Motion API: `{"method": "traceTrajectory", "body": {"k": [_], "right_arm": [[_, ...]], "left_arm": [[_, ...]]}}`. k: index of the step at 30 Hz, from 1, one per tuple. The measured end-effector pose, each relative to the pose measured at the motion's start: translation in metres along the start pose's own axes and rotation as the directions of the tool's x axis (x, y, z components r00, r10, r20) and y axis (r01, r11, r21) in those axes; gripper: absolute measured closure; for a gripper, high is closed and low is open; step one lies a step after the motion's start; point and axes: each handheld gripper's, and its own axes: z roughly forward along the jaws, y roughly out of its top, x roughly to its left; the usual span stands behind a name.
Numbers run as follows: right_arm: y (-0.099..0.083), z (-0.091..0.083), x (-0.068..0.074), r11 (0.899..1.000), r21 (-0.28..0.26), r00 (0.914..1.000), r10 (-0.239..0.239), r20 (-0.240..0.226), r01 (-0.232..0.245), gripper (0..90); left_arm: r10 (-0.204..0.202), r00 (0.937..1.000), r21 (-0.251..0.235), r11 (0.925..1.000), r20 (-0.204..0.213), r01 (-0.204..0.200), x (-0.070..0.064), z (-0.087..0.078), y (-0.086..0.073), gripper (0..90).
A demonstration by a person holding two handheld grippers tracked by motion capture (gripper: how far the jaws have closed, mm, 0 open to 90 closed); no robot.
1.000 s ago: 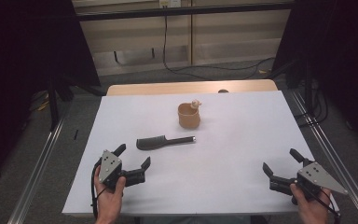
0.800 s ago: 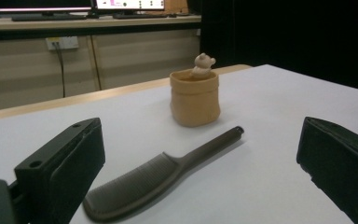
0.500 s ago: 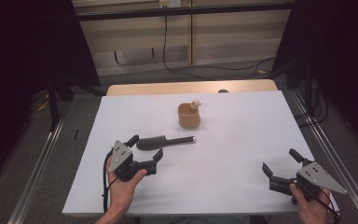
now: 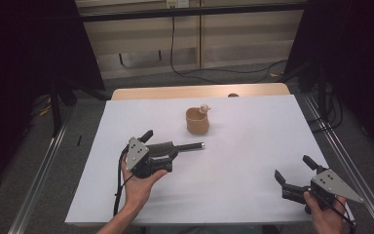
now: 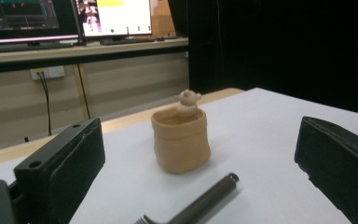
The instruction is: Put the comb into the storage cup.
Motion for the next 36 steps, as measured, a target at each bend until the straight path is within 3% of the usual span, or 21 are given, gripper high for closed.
{"method": "traceTrajectory", "body": {"k": [2,4,6,9,13,15,18,23,24,26,28,31,34,36], "right_arm": [[0.000,0.000,0.000,1.000,-0.001,1.0000,-0.001,-0.001,0.001,0.0],[0.000,0.000,0.000,1.000,-0.004,1.0000,-0.002,0.000,0.002,0.0],[0.000,0.000,0.000,1.000,-0.002,1.0000,0.000,0.000,0.000,0.0],[0.000,0.000,0.000,1.000,0.000,1.0000,-0.003,0.004,0.003,0.0],[0.000,0.000,0.000,1.000,-0.001,1.0000,-0.001,0.000,0.001,0.0],[0.000,0.000,0.000,1.000,-0.001,1.0000,-0.001,0.000,0.001,0.0],[0.000,-0.001,0.000,1.000,-0.006,1.0000,-0.001,-0.004,0.001,0.0],[0.000,-0.001,0.000,1.000,-0.004,1.0000,-0.003,-0.005,0.003,0.0],[0.000,-0.001,0.000,1.000,-0.005,1.0000,-0.003,-0.004,0.003,0.0],[0.000,-0.001,0.000,1.000,-0.004,1.0000,-0.002,-0.004,0.002,0.0],[0.000,0.000,0.000,1.000,-0.006,1.0000,-0.004,-0.003,0.004,0.0],[0.000,0.000,0.000,1.000,-0.005,1.0000,-0.006,-0.003,0.006,0.0],[-0.001,-0.001,0.000,1.000,0.001,1.0000,-0.005,-0.004,0.005,0.0],[-0.001,-0.001,0.000,1.000,0.001,1.0000,-0.004,-0.008,0.004,0.0]], "left_arm": [[-0.056,0.9983,0.001,0.9985,0.016,0.056,0.003,0.004,0.000,2.8],[-0.073,0.9973,-0.003,0.9973,0.012,0.073,0.005,0.009,-0.001,2.3],[-0.019,0.9998,-0.005,0.9998,0.004,0.019,0.006,0.014,-0.002,2.2],[-0.016,0.9998,0.001,0.9999,0.012,0.016,0.009,0.021,-0.002,2.2],[0.016,0.9999,-0.003,0.9999,0.004,-0.016,0.009,0.032,-0.002,2.5],[0.016,0.9999,0.004,0.9999,0.005,-0.016,0.009,0.039,-0.002,2.8],[-0.015,0.9999,-0.005,0.9999,0.008,0.015,0.011,0.047,-0.002,3.8],[-0.016,0.9999,0.004,0.9999,0.006,0.016,0.016,0.061,-0.002,5.5],[-0.013,0.9999,0.001,0.9999,0.003,0.013,0.016,0.063,-0.001,7.0],[0.033,0.9993,-0.007,0.9994,-0.018,-0.033,0.016,0.066,0.000,7.9],[0.014,0.9998,-0.009,0.9999,-0.012,-0.014,0.016,0.069,-0.002,10.7],[0.040,0.9992,0.010,0.9991,0.000,-0.040,0.014,0.070,-0.004,12.6],[0.011,0.9998,0.020,0.9997,0.018,-0.012,0.013,0.071,-0.006,16.3],[0.026,0.9995,0.024,0.9994,0.016,-0.026,0.013,0.072,-0.007,20.5]]}}
